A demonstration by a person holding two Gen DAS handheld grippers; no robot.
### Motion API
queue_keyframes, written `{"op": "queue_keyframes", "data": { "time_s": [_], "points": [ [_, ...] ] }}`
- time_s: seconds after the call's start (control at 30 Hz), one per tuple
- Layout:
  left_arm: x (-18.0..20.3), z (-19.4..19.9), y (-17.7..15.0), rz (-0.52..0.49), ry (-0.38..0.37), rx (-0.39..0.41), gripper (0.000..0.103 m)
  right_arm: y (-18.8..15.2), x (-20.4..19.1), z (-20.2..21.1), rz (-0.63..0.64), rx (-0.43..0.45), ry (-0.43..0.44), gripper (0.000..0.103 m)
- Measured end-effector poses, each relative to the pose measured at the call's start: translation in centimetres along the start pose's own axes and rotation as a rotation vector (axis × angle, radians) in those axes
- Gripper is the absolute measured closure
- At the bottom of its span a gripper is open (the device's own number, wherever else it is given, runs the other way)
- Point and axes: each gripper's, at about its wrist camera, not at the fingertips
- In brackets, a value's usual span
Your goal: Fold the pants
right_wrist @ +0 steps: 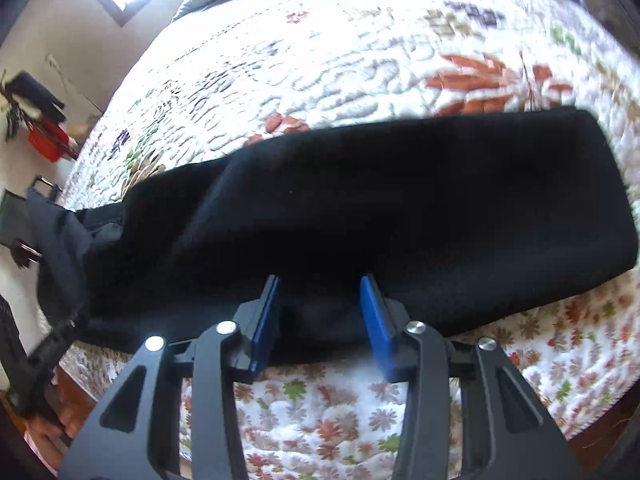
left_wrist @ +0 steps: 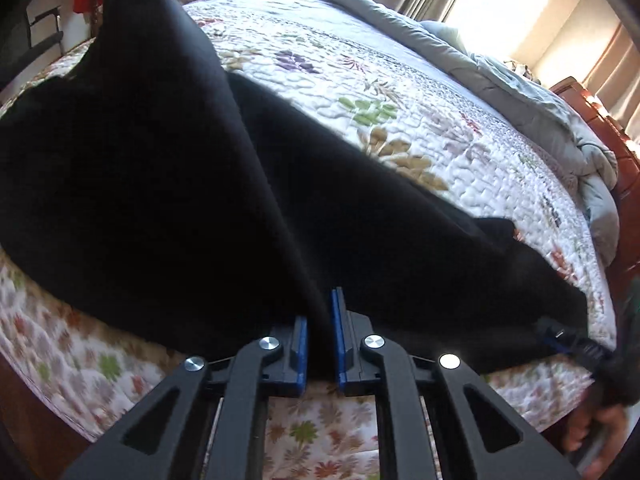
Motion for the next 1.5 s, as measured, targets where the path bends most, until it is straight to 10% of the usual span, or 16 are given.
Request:
{"op": "queue_keyframes", "data": {
  "time_s": [0.27,0.4,0.63,1.03,1.1,1.23,1.5],
  "points": [
    [0.2,0.2,-0.4,0.006,-0.006,0.022,0.092,0.7,-11.3,0.0,0.237,-0.031,0.244,0.059],
    [-0.2,0.1,0.1,0.008,-0.018,0.005,0.09,0.2,-14.6,-4.0,0.282,-0.125,0.181,0.058],
    [-1.4,1.0,3.8,0.074,0.046,-0.034,0.035,-0.8,-15.0,-5.0,0.292,-0.07,0.12,0.057],
    [-6.4,0.2,19.0,0.132,0.271,-0.016,0.017,-1.3,-14.2,-4.3,0.281,-0.067,0.136,0.057],
    [-7.6,-0.3,20.3,0.156,0.266,-0.034,0.025,-1.2,-14.2,-4.3,0.279,-0.068,0.139,0.057],
    [-9.4,-0.2,20.2,0.189,0.155,-0.074,0.094,-1.0,-14.0,-4.3,0.272,-0.072,0.149,0.057],
    [-11.4,8.6,11.9,0.199,0.089,0.271,0.097,-0.4,-12.8,-4.0,0.224,-0.081,0.215,0.056]
  ]
}}
Point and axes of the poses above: each gripper's, at about its wrist camera, not at the fingertips, and z roughly against the way its jaws point, x to its right, y to its top, and after that the axes turned 9 degrees about z, right-handed
